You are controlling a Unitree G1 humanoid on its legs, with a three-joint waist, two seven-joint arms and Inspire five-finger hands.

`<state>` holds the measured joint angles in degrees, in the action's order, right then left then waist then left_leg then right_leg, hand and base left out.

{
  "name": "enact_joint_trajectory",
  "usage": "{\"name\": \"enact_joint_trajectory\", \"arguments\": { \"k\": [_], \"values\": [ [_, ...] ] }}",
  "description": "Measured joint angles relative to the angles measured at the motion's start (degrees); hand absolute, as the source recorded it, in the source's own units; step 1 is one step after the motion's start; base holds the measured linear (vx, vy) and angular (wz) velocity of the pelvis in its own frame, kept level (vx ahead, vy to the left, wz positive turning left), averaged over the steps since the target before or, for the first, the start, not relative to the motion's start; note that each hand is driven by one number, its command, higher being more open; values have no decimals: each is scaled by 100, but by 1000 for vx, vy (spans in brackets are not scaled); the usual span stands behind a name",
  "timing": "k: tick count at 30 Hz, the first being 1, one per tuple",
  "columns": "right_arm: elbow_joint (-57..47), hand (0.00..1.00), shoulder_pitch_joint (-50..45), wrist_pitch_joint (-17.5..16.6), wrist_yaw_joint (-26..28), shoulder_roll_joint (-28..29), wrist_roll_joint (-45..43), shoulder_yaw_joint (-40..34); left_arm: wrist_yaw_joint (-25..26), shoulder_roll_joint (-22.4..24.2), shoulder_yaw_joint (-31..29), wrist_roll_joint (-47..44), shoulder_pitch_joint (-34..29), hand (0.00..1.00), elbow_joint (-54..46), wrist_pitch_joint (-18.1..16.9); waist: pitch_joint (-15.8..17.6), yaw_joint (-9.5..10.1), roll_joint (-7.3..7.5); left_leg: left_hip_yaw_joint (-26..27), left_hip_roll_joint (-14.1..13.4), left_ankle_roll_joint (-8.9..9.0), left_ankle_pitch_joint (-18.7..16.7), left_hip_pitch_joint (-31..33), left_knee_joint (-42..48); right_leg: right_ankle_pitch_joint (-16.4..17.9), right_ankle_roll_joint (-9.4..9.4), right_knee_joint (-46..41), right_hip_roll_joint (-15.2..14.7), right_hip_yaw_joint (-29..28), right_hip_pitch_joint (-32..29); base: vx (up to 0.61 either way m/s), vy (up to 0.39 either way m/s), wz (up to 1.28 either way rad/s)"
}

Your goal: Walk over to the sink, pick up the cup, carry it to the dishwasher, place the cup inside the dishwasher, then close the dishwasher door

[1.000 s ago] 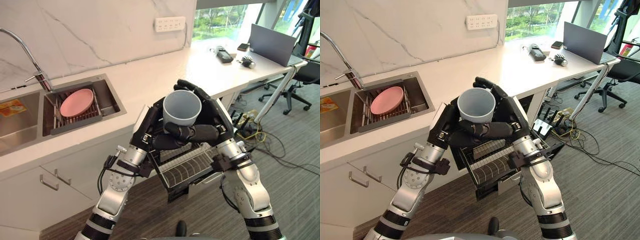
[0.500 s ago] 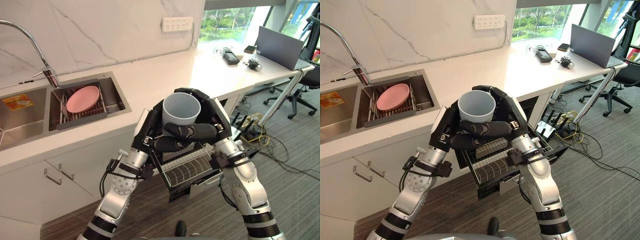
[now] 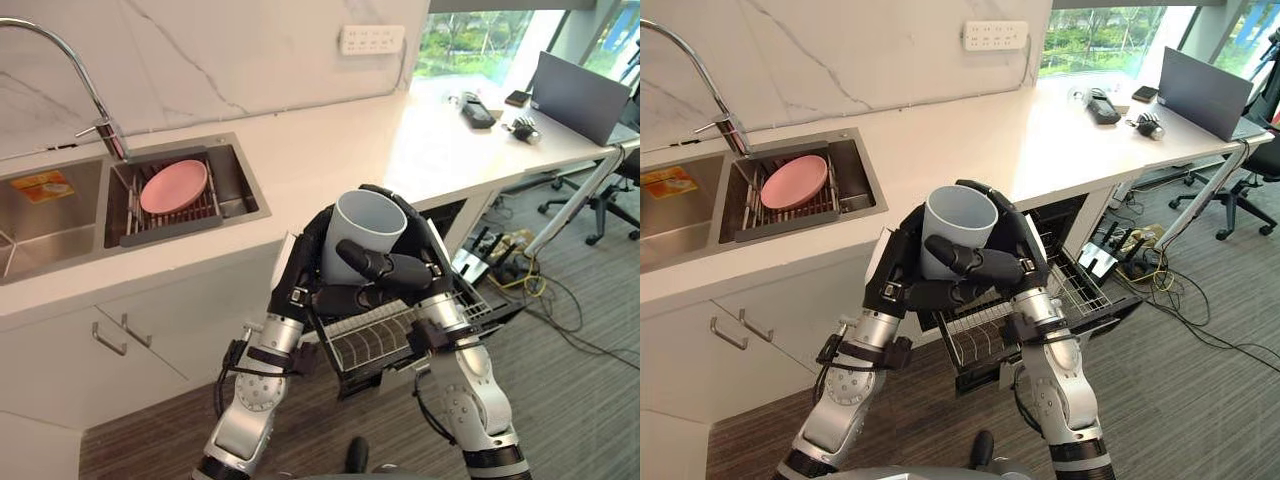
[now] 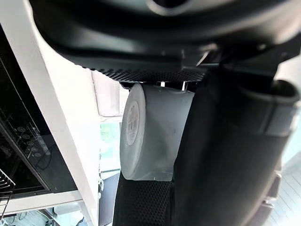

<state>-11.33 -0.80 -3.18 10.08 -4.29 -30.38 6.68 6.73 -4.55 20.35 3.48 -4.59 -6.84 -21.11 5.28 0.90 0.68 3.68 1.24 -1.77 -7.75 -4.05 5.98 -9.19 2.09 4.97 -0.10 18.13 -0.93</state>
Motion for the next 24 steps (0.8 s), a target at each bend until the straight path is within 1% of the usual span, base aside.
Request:
{"name": "enact_joint_trajectory", "arguments": {
  "k": [7,10,14,16,17,18,19,20,21,22,24],
  "values": [
    [435,0,-44,81,-2,195,4,0,53,284,-134,79,-280,100,346,-19,6,42,5,-192,-1,17,31,6,-110,96,11,-5,-10,198,13,54,55,15],
    [467,0,-38,101,-24,223,3,-1,53,369,-176,78,-323,100,392,-24,7,98,5,-274,7,19,34,6,-145,141,4,-5,-22,266,21,63,70,13],
    [703,0,21,100,-124,316,-82,-1,53,472,-297,74,-365,100,579,-28,18,115,-1,-392,27,19,37,1,-175,196,-11,-6,-51,372,49,57,73,17],
    [779,0,21,98,-279,368,-231,-12,81,592,-504,59,-406,100,693,-28,41,112,-8,-462,37,19,37,-26,-185,228,-37,-6,-66,434,89,42,57,17],
    [779,0,43,55,-616,514,-406,-263,339,688,-827,-37,-517,100,727,-29,50,115,-5,-471,41,19,37,-25,-193,240,-41,-6,-71,450,89,42,67,10],
    [783,0,125,-84,-1043,739,-526,-841,654,718,-1268,-251,-675,100,732,-44,57,133,-9,-489,46,19,37,-22,-201,254,-49,-6,-79,472,89,43,67,10],
    [785,0,171,-220,-1237,760,-633,-1157,840,736,-1567,-367,-758,100,759,-43,57,148,-10,-497,49,19,37,-22,-208,261,-58,-6,-84,486,90,47,65,12],
    [790,0,261,-525,-1596,749,-768,-1872,1209,750,-2188,-652,-909,100,859,-47,56,171,-9,-517,54,18,37,-26,-236,274,-63,-6,-94,515,91,58,69,11],
    [790,0,286,-803,-1807,719,-899,-2343,1476,754,-2657,-842,-988,100,986,-47,56,201,-11,-529,57,19,39,-38,-256,287,-67,-6,-100,529,96,82,86,11],
    [788,0,260,-1253,-2090,593,-1083,-2951,1807,634,-3214,-1044,-1232,100,1172,-50,57,207,-13,-529,62,22,40,-66,-282,311,-78,-6,-107,536,119,80,75,7],
    [777,0,217,-1607,-2278,478,-1249,-3250,1943,533,-3386,-1138,-1549,100,1233,-49,57,203,-16,-515,74,23,41,-106,-285,328,-98,-5,-121,537,162,83,79,4]
  ]
}}
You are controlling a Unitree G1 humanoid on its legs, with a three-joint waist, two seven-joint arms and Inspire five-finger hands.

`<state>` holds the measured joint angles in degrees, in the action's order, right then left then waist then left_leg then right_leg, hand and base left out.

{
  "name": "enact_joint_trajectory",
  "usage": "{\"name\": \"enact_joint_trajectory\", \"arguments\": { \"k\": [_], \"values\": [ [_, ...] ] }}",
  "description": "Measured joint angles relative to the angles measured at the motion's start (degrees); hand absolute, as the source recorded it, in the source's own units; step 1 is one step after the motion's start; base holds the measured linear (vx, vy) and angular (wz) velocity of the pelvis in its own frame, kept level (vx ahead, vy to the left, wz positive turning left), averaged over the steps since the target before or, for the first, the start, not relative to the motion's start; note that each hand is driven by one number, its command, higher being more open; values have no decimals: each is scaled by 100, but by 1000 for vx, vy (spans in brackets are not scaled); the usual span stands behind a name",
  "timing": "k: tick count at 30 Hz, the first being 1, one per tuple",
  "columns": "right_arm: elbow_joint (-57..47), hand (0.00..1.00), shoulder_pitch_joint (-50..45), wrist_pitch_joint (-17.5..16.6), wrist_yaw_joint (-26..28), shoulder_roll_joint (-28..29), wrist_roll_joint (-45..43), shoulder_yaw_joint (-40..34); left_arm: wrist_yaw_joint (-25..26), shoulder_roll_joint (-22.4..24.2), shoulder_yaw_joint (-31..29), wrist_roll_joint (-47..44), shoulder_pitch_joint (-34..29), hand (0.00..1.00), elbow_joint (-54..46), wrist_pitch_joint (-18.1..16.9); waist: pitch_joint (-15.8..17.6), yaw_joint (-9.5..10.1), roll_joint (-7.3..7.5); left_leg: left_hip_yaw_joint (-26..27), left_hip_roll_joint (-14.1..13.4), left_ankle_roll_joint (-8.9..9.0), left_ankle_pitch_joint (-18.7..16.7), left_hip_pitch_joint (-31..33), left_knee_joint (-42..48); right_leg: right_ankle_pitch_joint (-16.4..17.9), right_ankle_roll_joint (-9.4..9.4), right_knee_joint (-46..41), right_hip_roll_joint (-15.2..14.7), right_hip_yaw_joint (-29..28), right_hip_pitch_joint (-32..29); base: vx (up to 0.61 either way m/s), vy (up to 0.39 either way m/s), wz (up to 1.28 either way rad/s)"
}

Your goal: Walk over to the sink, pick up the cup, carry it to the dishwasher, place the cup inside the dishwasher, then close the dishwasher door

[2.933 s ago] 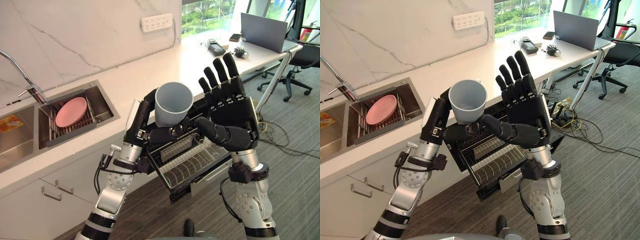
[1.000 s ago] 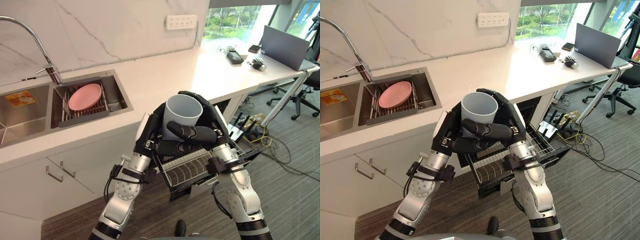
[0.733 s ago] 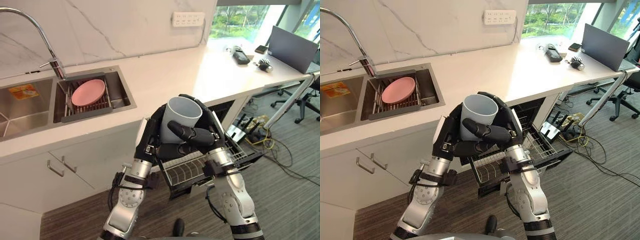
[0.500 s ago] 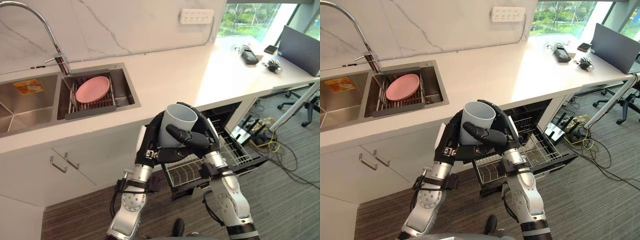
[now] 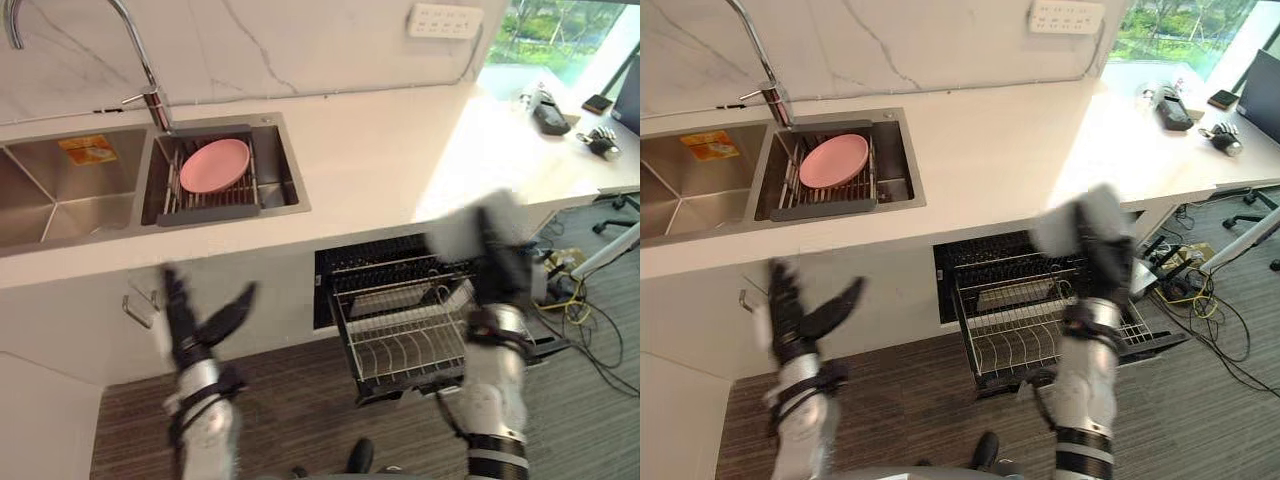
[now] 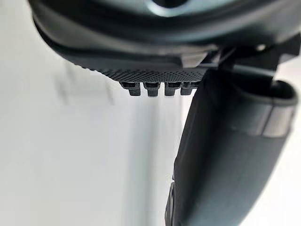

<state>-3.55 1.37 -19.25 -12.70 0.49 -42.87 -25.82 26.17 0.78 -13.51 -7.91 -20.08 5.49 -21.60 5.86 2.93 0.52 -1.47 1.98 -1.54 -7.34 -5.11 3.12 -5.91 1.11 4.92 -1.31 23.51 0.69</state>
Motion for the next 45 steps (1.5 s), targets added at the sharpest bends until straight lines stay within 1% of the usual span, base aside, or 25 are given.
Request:
{"name": "enact_joint_trajectory", "arguments": {
  "k": [1,3,7,11,13,14,16,18,20,21,22,24,25,28,31,33,36,38,40,45],
  "values": [
    [-17,0,-13,-187,-83,-49,-88,-92,15,18,20,-3,-167,100,-1,-2,-10,0,-16,18,11,0,0,-45,-1,8,-12,0,-16,0,48,67,81,4],
    [-150,0,-34,-259,-111,-42,-99,-48,5,115,190,-1,-191,100,-2,-16,-36,15,-34,30,24,0,0,-59,-11,11,-17,1,-34,3,65,12,73,6],
    [-317,0,-42,-234,-82,-14,-97,256,-216,145,689,12,-161,100,-1,-66,-92,54,-39,35,23,-3,2,-56,-37,9,-20,3,-39,33,65,-30,39,5],
    [-366,0,-206,-20,5,-22,-63,226,-244,125,662,20,-144,100,208,-143,-117,79,-57,38,6,-3,4,-44,-21,8,-17,4,-27,41,67,0,0,0],
    [-362,0,-356,371,82,-34,132,140,-294,123,481,-20,-101,100,686,-107,-134,75,-82,48,-1,-3,3,-38,-10,6,-14,4,-22,40,67,0,0,0],
    [-359,0,-395,469,97,-43,281,118,-308,119,440,-53,-98,100,848,-93,-143,74,-93,53,-2,-2,3,-38,-10,5,-13,5,-21,39,67,5,32,-2],
    [-281,0,-486,785,194,-160,827,104,-384,125,216,-186,-60,100,1499,-44,-166,50,-111,70,-2,-2,2,-39,-10,3,-12,8,-22,29,64,7,39,-2],
    [-156,0,-497,909,231,-270,1157,92,-402,133,120,-211,-105,100,1743,-9,-180,54,-96,69,-1,-1,1,-35,-11,2,-12,14,-22,29,62,6,36,0],
    [-101,0,-535,1155,337,-401,1668,78,-487,132,16,-198,-188,100,1941,80,-212,67,-101,68,1,-1,0,-12,-11,1,-14,28,-24,31,43,8,40,1],
    [-65,0,-542,1296,442,-452,1911,83,-526,131,-35,-195,-216,100,1996,130,-233,75,-97,67,0,-1,0,5,-9,1,-14,27,-24,32,29,11,44,2],
    [116,0,-542,1457,669,-580,2190,114,-569,103,-49,-138,-268,100,2061,145,-238,87,-90,66,-7,2,-1,0,-45,1,-15,27,-18,39,27,11,32,1],
    [347,0,-534,1643,882,-712,2391,159,-659,22,-35,-35,-262,100,2256,140,-245,99,-96,64,-12,3,-1,-1,-47,2,-15,24,-15,44,27,0,0,0],
    [620,0,-533,1791,1116,-786,2642,174,-729,-29,-14,20,-257,100,2423,141,-245,99,-96,60,-17,4,-1,-2,-52,3,-15,18,-12,51,26,0,0,0],
    [1123,0,-533,1977,1363,-899,3021,298,-890,-60,-3,8,-244,100,2688,154,-245,98,-95,51,-21,7,1,-4,-68,6,-16,7,-11,63,21,0,0,0],
    [1657,0,-520,2052,1596,-1085,3344,579,-1045,-113,23,19,-216,100,2944,156,-244,104,-90,17,-20,15,7,-4,-77,10,-21,7,-17,98,22,0,0,3],
    [1926,0,-487,2061,1653,-1228,3501,746,-1071,-158,33,113,-189,100,3085,155,-246,103,-86,-42,-14,37,22,-4,-83,12,-25,6,-29,152,29,12,14,12],
    [2633,0,-238,2099,1670,-1466,3815,1059,-1134,-248,48,241,-159,100,3273,157,-241,116,-76,-162,5,85,55,0,-92,18,-34,5,-61,272,63,12,31,22],
    [3034,0,-58,2121,1648,-1529,3861,1157,-1166,-279,52,241,-131,100,3370,160,-236,119,-68,-274,19,114,85,2,-100,23,-41,5,-87,373,100,3,25,29],
    [3330,0,82,2143,1631,-1581,3861,1271,-1196,-305,55,241,-131,100,3400,160,-227,241,-53,-353,31,119,119,3,-103,25,-42,5,-105,461,135,-8,25,21],
    [3993,0,479,2156,1638,-1672,3860,1516,-1240,-421,156,354,-118,100,3659,248,-205,289,-18,-590,80,117,277,9,-261,26,-42,4,-174,707,171,-26,18,27]
  ]
}}
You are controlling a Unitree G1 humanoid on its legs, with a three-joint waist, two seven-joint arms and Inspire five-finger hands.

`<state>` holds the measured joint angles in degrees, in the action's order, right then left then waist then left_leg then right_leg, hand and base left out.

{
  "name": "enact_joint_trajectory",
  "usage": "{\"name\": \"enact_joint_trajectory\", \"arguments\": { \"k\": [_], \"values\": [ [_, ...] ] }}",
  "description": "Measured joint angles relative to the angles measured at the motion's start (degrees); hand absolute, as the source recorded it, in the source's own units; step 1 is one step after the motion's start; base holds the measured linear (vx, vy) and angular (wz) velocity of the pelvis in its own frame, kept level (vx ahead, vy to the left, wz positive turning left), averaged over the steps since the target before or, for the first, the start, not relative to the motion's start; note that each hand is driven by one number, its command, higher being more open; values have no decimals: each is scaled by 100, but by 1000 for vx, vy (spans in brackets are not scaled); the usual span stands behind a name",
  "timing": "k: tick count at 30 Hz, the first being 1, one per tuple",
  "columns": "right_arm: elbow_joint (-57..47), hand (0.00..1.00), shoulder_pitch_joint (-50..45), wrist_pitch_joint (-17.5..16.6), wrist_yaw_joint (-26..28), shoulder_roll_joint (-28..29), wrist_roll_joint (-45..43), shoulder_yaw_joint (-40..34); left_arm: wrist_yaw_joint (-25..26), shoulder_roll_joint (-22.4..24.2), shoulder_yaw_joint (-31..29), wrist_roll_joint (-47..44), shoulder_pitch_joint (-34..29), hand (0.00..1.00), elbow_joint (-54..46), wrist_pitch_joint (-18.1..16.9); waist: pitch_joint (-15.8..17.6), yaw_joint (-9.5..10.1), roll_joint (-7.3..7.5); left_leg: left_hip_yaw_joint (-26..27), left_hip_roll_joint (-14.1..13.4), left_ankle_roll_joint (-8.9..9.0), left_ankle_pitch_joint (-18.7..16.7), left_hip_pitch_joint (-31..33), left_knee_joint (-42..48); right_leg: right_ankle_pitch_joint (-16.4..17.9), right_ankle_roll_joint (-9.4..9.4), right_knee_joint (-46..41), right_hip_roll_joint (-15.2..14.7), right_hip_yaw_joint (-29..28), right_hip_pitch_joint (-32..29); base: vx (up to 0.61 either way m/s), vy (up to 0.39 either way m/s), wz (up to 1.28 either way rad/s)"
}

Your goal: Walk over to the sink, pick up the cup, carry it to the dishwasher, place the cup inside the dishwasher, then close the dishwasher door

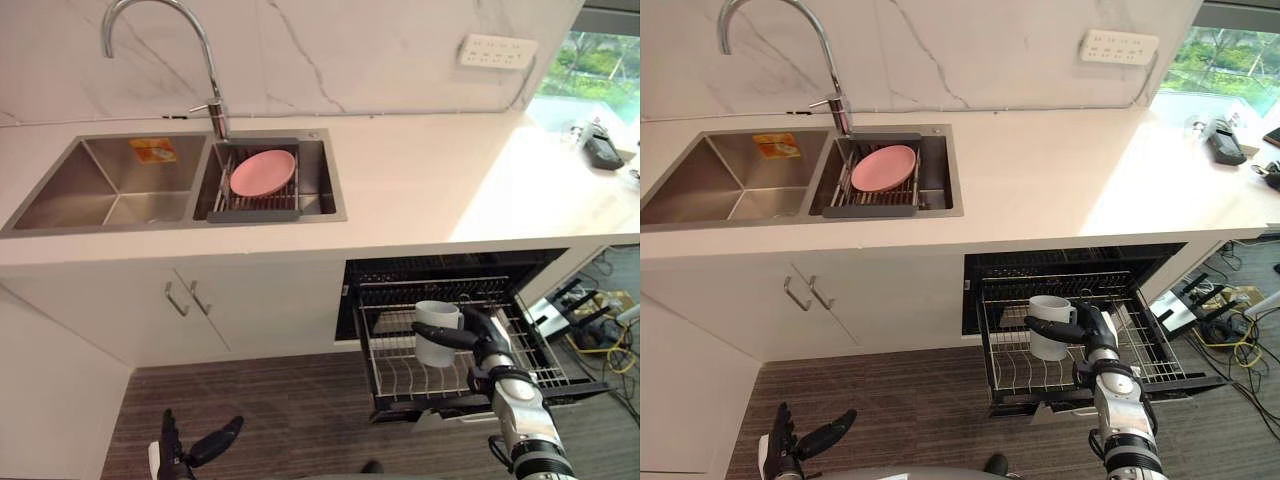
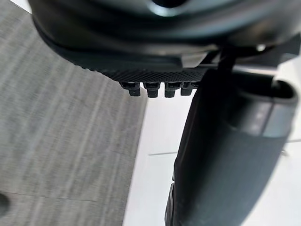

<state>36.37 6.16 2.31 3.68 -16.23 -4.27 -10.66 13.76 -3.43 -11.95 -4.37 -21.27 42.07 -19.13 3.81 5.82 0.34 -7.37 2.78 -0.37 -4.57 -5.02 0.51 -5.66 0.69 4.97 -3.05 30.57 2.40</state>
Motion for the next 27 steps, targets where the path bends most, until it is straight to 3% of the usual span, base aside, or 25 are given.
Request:
{"name": "enact_joint_trajectory", "arguments": {
  "k": [10,16,27],
  "values": [
    [2059,0,835,12,22,-114,162,95,-147,-15,32,102,-4,100,274,141,132,313,18,-411,45,32,261,48,-268,24,-33,-5,-117,527,63,-3,25,28],
    [2596,0,1081,52,-69,-133,215,91,-282,-36,134,94,28,100,334,135,233,445,4,-749,76,86,462,50,-493,58,-80,-7,-182,868,93,30,26,31],
    [2854,0,1392,266,-356,-133,136,-279,-322,-163,463,46,100,100,364,70,317,449,-31,-933,140,164,591,67,-565,158,-159,-146,-315,1138,148,21,30,17]
  ]
}}
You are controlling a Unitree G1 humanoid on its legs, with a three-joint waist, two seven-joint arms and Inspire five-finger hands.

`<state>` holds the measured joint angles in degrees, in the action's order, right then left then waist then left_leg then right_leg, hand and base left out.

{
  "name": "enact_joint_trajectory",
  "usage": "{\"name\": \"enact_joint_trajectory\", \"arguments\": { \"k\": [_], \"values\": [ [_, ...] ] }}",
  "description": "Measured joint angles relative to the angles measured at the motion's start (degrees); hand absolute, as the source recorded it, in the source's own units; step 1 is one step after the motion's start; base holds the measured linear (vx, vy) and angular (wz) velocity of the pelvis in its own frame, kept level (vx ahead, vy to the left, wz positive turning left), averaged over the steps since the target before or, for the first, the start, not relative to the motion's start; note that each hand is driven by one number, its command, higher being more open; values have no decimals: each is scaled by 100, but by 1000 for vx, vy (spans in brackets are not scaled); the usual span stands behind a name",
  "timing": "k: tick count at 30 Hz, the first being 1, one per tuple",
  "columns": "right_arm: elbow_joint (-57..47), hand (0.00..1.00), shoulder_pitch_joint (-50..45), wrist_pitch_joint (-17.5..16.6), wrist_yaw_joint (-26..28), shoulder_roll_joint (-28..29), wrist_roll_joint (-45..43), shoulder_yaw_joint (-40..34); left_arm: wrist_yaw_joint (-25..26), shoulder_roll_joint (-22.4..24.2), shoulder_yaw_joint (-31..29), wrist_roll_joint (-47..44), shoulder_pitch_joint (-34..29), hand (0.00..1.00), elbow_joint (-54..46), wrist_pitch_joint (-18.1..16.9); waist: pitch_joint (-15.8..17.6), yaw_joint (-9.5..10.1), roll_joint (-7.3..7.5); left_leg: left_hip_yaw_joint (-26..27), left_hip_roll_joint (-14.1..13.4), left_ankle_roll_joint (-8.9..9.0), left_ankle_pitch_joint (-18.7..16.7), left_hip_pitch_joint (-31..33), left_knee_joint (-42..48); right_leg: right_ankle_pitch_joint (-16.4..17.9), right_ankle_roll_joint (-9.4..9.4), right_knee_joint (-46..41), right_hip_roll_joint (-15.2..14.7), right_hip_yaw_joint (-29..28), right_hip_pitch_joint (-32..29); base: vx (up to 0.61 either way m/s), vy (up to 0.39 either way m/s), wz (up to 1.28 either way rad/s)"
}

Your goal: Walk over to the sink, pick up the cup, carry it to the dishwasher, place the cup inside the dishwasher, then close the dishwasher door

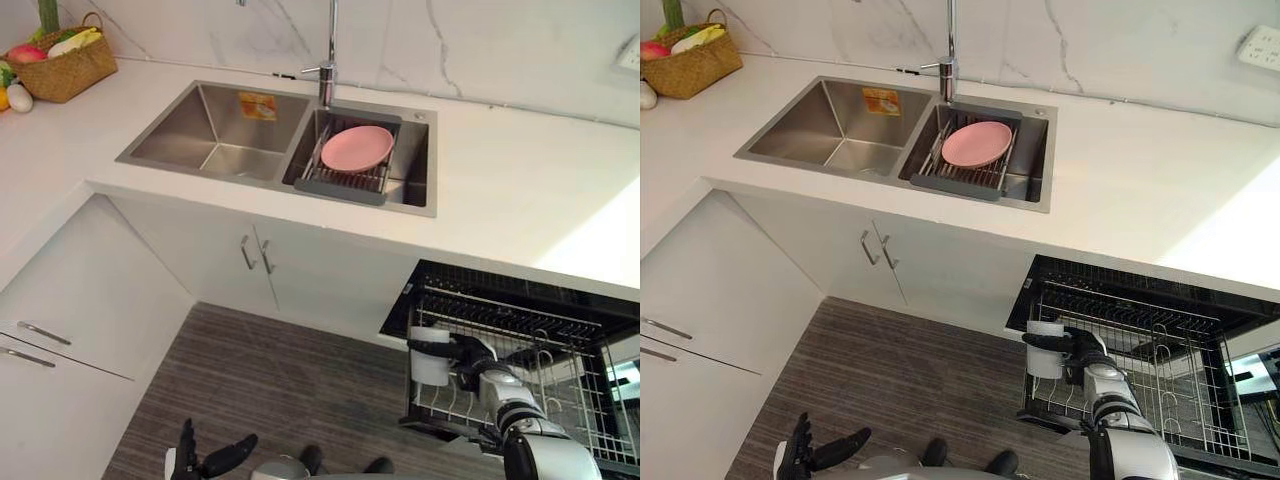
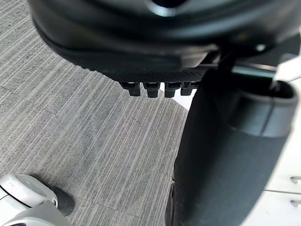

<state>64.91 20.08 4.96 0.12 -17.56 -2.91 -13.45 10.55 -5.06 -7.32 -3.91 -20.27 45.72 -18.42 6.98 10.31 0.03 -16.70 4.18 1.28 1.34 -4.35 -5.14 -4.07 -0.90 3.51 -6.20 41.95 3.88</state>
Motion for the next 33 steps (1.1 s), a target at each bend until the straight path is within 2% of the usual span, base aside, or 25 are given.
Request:
{"name": "enact_joint_trajectory", "arguments": {
  "k": [5,6,12,16,21,28,30,33],
  "values": [
    [18,0,28,0,-89,1,-4,-128,2,-20,168,1,5,100,23,-83,2,-4,-4,3,16,-31,36,-22,23,2,-1,-19,-8,-2,23,9,17,4],
    [43,100,28,0,-134,0,-6,-160,7,-27,215,1,5,100,42,-85,2,-8,-5,4,15,-41,43,-31,22,3,1,-29,-5,-3,27,0,0,0],
    [220,100,6,-1,-176,-2,-5,-255,7,-35,329,8,12,100,229,-115,6,-51,-16,122,-29,-51,6,-83,-12,10,22,-52,8,-71,52,-42,4,-5],
    [220,100,-27,-5,-178,-6,-5,-257,7,-35,338,18,13,100,267,-135,9,-181,-38,806,-197,-95,-13,-125,-12,19,37,-63,39,-109,117,-40,27,-4],
    [219,100,-62,-46,-82,-24,-28,-255,9,-38,360,57,83,100,435,-166,6,-201,-45,904,-216,-125,10,-192,-10,19,40,-64,84,-223,127,26,36,-13],
    [144,100,-189,-294,288,-20,-44,-167,13,-41,392,60,85,100,444,-188,2,-220,-50,959,-266,-118,4,-240,-10,24,70,-64,136,-318,141,14,25,-7],
    [-372,100,-390,-299,275,-11,-107,91,23,-38,394,64,75,100,444,-187,3,-228,-51,987,-291,-104,-6,-241,-10,30,79,-58,155,-394,130,9,27,-10],
    [-2104,100,-859,-303,147,187,-652,297,84,-17,371,61,-23,100,428,-187,-2,-326,-57,1143,-347,-80,-39,-241,-9,40,100,-4,229,-535,88,15,16,-20]
  ]
}}
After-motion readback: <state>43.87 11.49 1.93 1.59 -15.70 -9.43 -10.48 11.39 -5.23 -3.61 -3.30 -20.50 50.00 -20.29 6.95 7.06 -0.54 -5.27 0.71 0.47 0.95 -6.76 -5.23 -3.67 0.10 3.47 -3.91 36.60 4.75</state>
